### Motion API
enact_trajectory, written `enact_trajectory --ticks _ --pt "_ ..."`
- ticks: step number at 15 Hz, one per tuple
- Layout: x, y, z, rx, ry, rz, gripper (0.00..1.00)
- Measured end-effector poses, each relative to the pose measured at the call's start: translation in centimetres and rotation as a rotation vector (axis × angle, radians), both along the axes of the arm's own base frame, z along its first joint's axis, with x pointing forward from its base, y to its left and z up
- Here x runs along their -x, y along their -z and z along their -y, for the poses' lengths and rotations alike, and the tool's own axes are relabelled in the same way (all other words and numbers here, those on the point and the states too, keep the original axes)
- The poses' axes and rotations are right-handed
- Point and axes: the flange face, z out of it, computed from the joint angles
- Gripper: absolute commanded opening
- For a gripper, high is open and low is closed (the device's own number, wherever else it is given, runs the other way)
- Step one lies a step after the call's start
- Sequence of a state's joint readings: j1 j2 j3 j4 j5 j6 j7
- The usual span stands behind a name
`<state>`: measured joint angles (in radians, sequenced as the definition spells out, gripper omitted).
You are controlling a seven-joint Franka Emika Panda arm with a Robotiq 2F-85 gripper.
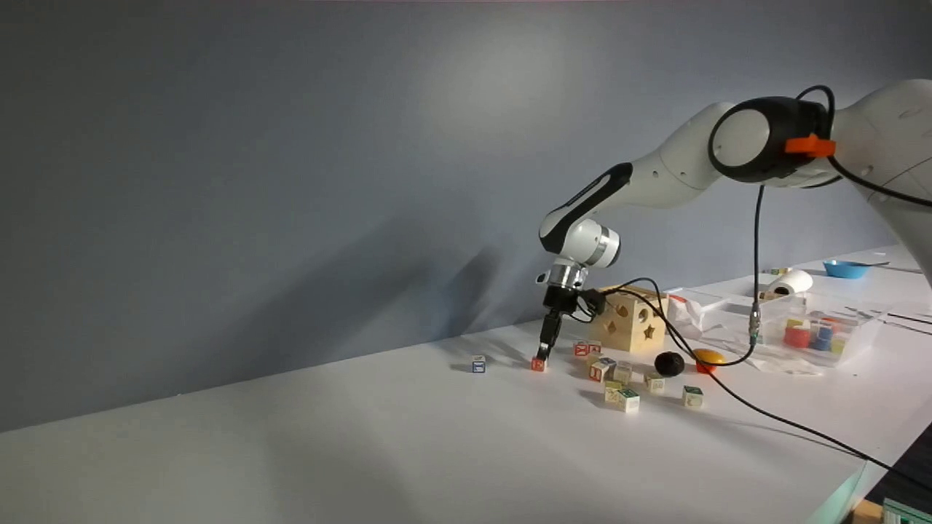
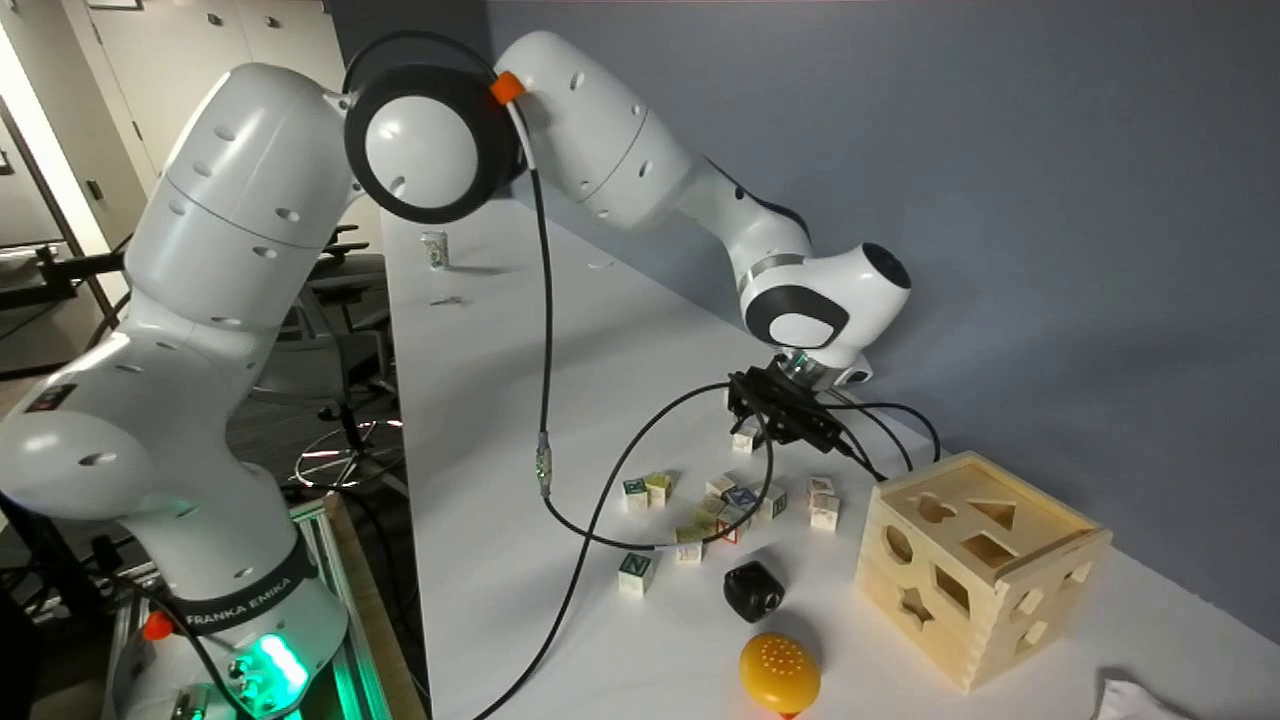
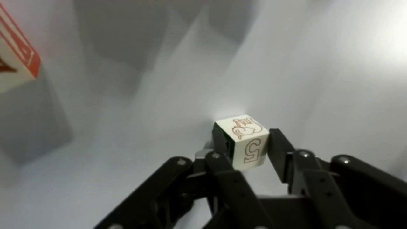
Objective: Pick up the object and put it upside down
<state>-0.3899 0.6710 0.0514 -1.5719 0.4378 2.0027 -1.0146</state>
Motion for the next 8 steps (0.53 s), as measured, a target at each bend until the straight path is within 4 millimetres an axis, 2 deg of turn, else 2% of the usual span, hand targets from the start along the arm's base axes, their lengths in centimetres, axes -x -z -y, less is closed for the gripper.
enact_trajectory --ticks 5,8 --pt "-0.2 -0.3 -0.1 0.004 -0.012 0.014 0.14" --pt "-1.2 -1.9 -0.7 0.061 -0.029 0.081 0.15"
